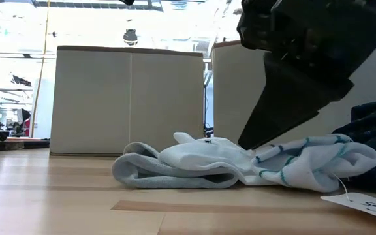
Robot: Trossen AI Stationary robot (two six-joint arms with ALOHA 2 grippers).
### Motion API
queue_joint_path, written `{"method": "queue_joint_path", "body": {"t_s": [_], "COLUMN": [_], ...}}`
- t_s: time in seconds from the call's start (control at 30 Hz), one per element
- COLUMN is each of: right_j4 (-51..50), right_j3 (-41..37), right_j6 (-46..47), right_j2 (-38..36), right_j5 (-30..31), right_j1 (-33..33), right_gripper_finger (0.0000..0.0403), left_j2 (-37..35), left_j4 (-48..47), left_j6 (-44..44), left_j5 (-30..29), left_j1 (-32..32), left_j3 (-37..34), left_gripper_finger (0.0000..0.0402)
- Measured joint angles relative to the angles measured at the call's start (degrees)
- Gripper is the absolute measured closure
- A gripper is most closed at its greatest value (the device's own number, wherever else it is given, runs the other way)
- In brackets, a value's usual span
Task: Sort clothes
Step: Put the sock into the left white laundry bin
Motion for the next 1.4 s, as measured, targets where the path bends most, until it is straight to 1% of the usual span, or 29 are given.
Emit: {"method": "queue_joint_path", "body": {"t_s": [0.2, 0.37, 0.5, 0.7, 0.73, 0.83, 0.93, 1.0, 1.2, 1.4], "right_j4": [0.0, 1.2, 0.8, 1.0, 0.9, 0.0, -2.8, -4.9, -11.6, -18.7], "right_j3": [0.0, 0.0, 0.1, 0.1, 0.1, 0.6, 3.0, 5.1, 11.6, 18.2], "right_j6": [0.1, -0.4, 0.0, -1.2, -1.5, -1.8, -3.3, -4.9, -10.7, -14.3], "right_j2": [0.0, 1.7, 2.4, 1.8, 1.6, 1.5, 1.1, 0.9, 0.2, -0.1], "right_j5": [-0.2, -2.2, -1.1, -0.8, -0.8, -0.8, -0.7, 0.6, 7.2, 14.2], "right_j1": [-0.3, -1.2, -1.3, -0.7, -0.6, -0.2, 0.1, 0.5, 1.5, 2.7], "right_gripper_finger": [0.0259, 0.0273, 0.0305, 0.0384, 0.0392, 0.0396, 0.0398, 0.0400, 0.0402, 0.0402], "left_j2": [0.0, 0.0, 0.0, 0.0, 0.0, 0.0, 0.0, 0.0, 0.2, 4.4], "left_j4": [0.3, 0.3, 0.3, 0.3, 0.4, 0.4, 0.7, 1.6, 4.7, 8.8], "left_j6": [0.0, -0.2, -0.4, -0.4, -0.4, 0.0, 0.0, 0.0, 0.2, 0.3], "left_j5": [0.0, 0.0, 0.0, 0.0, 0.0, 0.0, 0.0, 0.0, 0.0, 0.0], "left_j1": [0.0, 0.0, 0.0, 0.0, 0.0, 0.0, 0.0, 0.0, 0.0, -0.1], "left_j3": [0.0, 0.0, 0.0, 0.0, 0.0, 0.0, 0.0, 0.0, 0.0, 0.0], "left_gripper_finger": [0.0217, 0.0217, 0.0217, 0.0217, 0.0217, 0.0217, 0.0217, 0.0217, 0.0217, 0.0217]}}
